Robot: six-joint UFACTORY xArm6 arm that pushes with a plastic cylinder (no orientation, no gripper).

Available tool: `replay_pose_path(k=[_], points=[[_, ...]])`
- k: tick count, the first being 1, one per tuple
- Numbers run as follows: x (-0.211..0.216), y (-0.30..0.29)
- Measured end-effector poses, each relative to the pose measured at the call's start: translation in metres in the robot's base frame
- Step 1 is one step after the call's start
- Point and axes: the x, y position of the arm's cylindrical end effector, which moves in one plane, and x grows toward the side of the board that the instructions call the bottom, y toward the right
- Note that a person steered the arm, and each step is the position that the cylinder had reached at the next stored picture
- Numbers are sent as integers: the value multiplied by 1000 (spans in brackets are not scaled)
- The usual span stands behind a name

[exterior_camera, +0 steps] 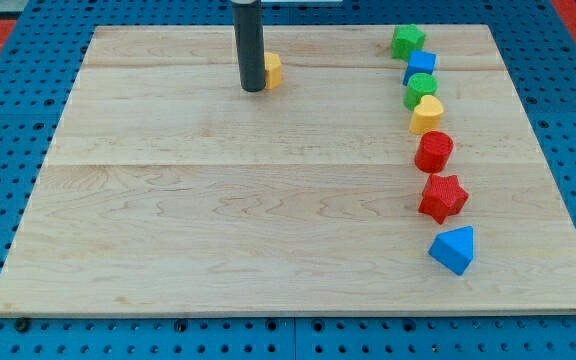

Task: Push the yellow hexagon bottom of the yellow heart

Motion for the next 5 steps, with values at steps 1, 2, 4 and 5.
replay_pose_path(k=[1,2,4,5], points=[[-30,-49],[-65,-9],[37,84],[-19,70]])
